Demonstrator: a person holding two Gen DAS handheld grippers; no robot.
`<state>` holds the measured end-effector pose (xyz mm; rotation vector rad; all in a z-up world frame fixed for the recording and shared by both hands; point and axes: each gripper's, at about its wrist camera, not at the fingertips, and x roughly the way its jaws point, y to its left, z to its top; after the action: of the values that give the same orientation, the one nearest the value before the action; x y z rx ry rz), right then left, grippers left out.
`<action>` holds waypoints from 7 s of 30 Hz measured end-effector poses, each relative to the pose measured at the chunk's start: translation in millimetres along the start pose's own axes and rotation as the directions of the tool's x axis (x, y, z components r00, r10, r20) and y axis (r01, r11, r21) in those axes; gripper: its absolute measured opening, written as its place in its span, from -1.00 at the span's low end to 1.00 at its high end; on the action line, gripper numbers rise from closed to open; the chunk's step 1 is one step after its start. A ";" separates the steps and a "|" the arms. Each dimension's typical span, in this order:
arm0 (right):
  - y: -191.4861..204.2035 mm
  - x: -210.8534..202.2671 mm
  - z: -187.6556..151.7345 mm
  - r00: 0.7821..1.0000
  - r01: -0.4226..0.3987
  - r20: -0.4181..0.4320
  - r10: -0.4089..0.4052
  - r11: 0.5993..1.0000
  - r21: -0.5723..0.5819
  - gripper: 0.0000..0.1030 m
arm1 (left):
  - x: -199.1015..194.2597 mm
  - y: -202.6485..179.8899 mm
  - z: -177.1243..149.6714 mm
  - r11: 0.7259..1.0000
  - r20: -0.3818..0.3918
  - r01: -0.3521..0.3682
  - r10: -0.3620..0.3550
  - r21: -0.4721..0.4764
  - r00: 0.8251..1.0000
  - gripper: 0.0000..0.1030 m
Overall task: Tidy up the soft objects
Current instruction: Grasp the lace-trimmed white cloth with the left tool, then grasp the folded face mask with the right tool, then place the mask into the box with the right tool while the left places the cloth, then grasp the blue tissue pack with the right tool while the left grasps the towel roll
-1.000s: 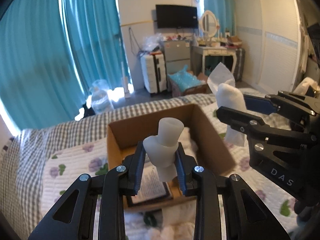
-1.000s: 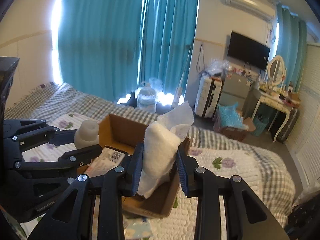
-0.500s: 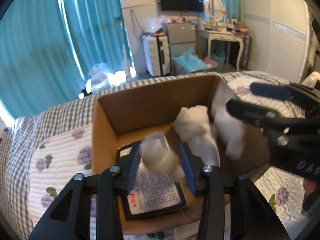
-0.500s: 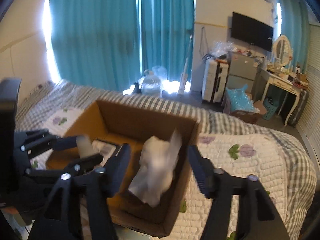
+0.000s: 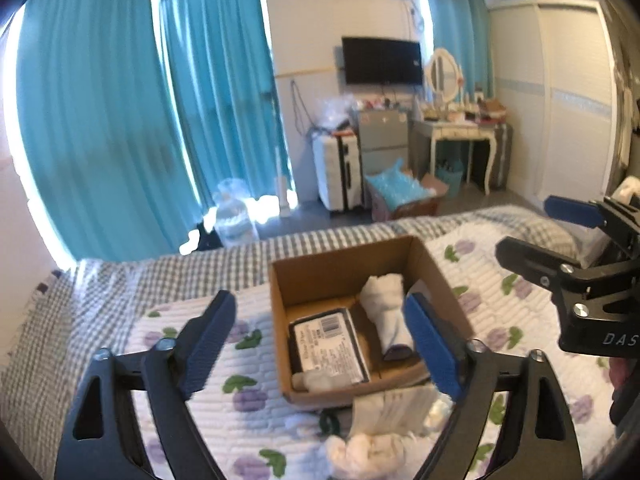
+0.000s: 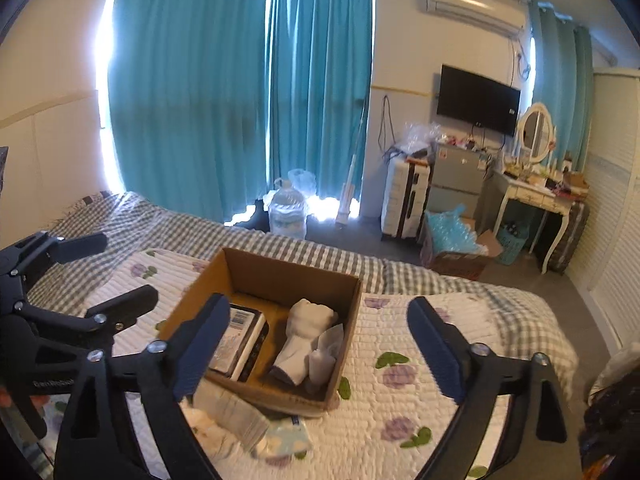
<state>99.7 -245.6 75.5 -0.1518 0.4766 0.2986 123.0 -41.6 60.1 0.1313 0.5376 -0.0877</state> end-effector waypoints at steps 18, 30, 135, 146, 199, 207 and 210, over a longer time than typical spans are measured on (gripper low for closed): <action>35.8 16.1 -106.8 0.990 0.016 -0.142 -0.008 0.999 0.051 1.00 | 1.5 19.4 -114.7 0.990 -0.090 -0.032 0.020 -0.136 0.996 1.00; 30.9 85.5 -172.8 0.955 0.017 -0.296 0.007 0.997 0.079 1.00 | 71.9 -2.5 -187.1 0.992 -0.285 0.050 -0.081 -0.115 0.955 0.98; -11.8 194.0 -43.0 0.957 -0.152 -0.226 0.183 0.978 0.145 -0.23 | 131.3 -13.3 -35.1 0.999 -0.076 -0.032 0.034 0.027 0.996 -0.71; -45.3 135.1 -14.7 0.987 -0.135 -0.058 0.150 0.969 0.209 0.51 | 125.0 -25.1 -21.3 0.999 -0.077 -0.043 0.043 0.005 0.996 0.60; 29.0 171.9 -186.9 0.888 -0.023 -0.455 0.063 0.996 0.092 0.58 | 104.8 8.7 -184.0 0.995 -0.333 -0.065 0.037 -0.075 0.942 1.00; 2.8 145.0 -167.1 0.930 0.040 -0.366 0.008 0.992 0.123 0.55 | 118.7 -12.7 -164.4 0.999 -0.325 -0.013 -0.002 -0.043 0.946 1.00; -0.5 144.4 -167.9 0.927 0.043 -0.374 0.009 0.991 0.130 0.55 | 135.9 -18.5 -158.3 0.999 -0.327 -0.013 -0.002 -0.043 0.945 1.00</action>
<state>150.2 -246.0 -140.1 -0.0788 0.8735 0.2186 157.3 -43.2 -146.5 0.1041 0.8709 -0.0483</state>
